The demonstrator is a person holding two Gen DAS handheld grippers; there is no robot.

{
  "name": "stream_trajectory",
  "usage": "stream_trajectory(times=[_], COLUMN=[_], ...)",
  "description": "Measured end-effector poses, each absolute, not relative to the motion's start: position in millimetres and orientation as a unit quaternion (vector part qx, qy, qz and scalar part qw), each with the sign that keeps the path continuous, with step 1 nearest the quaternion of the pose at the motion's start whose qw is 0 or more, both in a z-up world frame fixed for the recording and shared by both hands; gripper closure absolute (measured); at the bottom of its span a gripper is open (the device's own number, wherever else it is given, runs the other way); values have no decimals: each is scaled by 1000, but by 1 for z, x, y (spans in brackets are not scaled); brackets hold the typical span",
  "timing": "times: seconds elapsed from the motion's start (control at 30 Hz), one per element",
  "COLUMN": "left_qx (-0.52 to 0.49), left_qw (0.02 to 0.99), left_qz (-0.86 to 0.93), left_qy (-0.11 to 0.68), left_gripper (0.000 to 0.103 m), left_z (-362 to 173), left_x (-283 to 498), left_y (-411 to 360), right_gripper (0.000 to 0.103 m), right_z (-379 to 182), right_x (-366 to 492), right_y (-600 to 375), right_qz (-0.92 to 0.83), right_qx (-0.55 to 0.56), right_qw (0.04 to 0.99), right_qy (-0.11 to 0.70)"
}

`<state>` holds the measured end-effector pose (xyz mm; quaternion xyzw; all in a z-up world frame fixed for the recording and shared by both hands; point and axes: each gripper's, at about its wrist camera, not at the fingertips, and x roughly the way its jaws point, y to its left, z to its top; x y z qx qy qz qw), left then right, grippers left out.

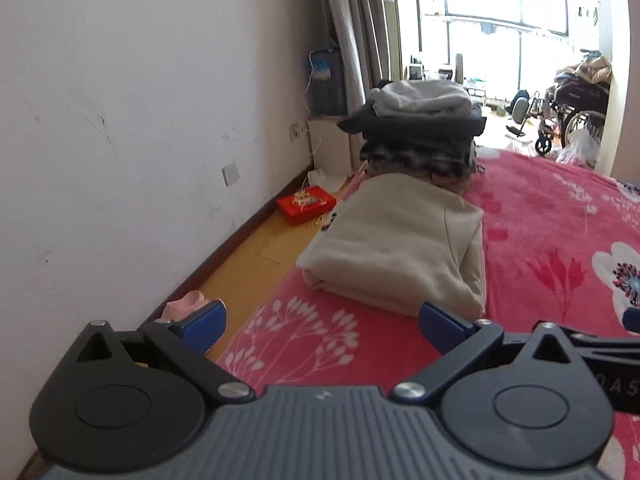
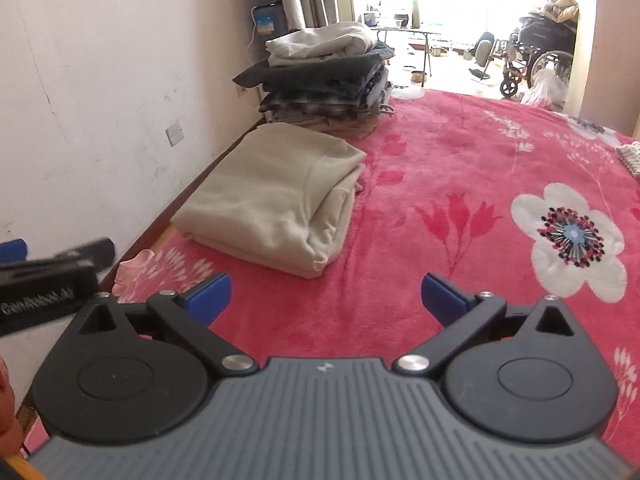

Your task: Fold clothes

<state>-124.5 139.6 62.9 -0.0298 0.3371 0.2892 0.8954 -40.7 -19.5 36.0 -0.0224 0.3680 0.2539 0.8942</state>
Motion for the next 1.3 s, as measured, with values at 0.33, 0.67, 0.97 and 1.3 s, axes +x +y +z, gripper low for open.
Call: stream_trajectory(times=[0.33,0.67,0.97,1.3], left_qx=[-24,-44,-74,-78], left_qw=[886,890,888,884], left_qz=[306,283,264,255], left_qy=[348,356,370,383], left_gripper=[0,0,0,0], left_z=[58,51,42,37], left_x=[-121,-118,-117,-117], left_y=[135,132,129,124], right_gripper=[1,1,1,1], right_z=[30,31,35,29], right_x=[-39,-43,-44,-43], right_y=[-26,-33,-44,-48], right_qz=[211,181,140,125], right_qx=[-19,-36,-54,-68], right_qw=[898,904,921,919], right_qy=[385,385,360,367])
